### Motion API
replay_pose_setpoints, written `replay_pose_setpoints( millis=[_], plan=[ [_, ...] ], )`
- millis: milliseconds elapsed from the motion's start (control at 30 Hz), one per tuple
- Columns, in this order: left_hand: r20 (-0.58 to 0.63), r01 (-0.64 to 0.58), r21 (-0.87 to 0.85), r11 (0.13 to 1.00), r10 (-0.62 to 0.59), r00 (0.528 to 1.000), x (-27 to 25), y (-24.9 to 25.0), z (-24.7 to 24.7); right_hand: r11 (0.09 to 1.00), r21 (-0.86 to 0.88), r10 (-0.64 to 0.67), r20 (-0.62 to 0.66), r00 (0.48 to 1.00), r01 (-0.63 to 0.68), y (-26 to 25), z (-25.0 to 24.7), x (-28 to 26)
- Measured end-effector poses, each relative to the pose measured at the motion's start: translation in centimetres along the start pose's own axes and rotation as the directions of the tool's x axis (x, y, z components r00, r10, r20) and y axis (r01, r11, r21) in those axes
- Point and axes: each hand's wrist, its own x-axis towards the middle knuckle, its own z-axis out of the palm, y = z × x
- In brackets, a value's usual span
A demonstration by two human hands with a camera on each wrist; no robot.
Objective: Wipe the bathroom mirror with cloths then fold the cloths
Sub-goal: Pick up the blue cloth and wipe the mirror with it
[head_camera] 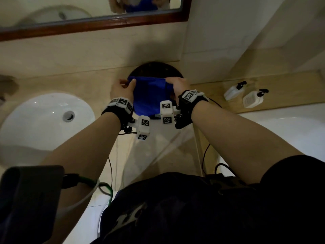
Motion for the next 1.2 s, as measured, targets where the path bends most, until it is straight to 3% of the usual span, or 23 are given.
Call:
replay_pose_setpoints(
  millis=[100,167,233,267,367,467,667,733,800,933,1067,1133,1200],
  plan=[
    [-0.035,-0.059,0.066,0.996,0.061,0.998,-1.1,0.1,0.4,0.996,0.071,0.052,0.044,0.998,-0.055,1.0,0.3,-0.6],
    [0.136,-0.078,0.019,0.997,0.075,0.988,-2.1,0.3,1.3,0.998,0.016,0.059,0.082,0.995,-0.060,1.5,0.6,-1.1],
    [0.336,-0.091,0.015,0.996,0.081,0.938,-3.1,0.4,2.3,0.997,-0.044,0.060,0.106,0.993,-0.056,1.8,0.8,-1.3],
    [0.373,-0.110,0.028,0.994,0.092,0.923,-3.5,0.4,2.6,0.996,-0.067,0.064,0.117,0.991,-0.057,1.9,0.8,-1.4],
    [0.335,-0.163,0.038,0.986,0.141,0.932,-3.9,0.4,3.0,0.995,-0.093,0.050,0.134,0.990,-0.038,1.8,0.8,-1.5],
    [0.317,-0.123,-0.004,0.992,0.118,0.941,-3.4,-0.2,2.4,0.991,-0.133,-0.011,0.110,0.994,0.026,1.8,0.1,-0.9],
    [0.255,-0.023,-0.089,0.996,0.045,0.966,-2.2,-1.0,0.8,0.958,-0.265,-0.124,-0.058,0.991,0.105,2.4,-1.6,0.3],
    [0.257,-0.038,-0.095,0.995,0.061,0.964,-2.4,-0.5,1.0,0.878,-0.426,-0.256,-0.032,0.966,0.218,2.9,-1.6,0.2],
    [0.270,-0.067,-0.099,0.993,0.092,0.959,-2.8,0.3,1.5,0.765,-0.553,-0.348,0.077,0.934,0.330,3.1,-1.1,-0.4],
    [0.287,-0.149,-0.114,0.982,0.176,0.942,-3.7,1.7,2.9,0.562,-0.716,-0.222,0.351,0.909,0.414,2.6,0.3,-1.6],
    [0.294,-0.272,-0.042,0.961,0.272,0.916,-4.2,2.6,2.8,0.348,-0.865,-0.148,0.330,0.932,0.362,2.9,0.0,-1.5],
    [0.384,-0.299,0.006,0.954,0.274,0.882,-4.0,2.9,2.1,0.247,-0.919,-0.118,0.286,0.951,0.307,3.1,-0.8,-1.3],
    [0.520,-0.356,0.161,0.921,0.227,0.823,-3.5,3.2,1.0,0.198,-0.945,-0.120,0.239,0.964,0.259,3.4,-1.8,-1.0]
  ],
)
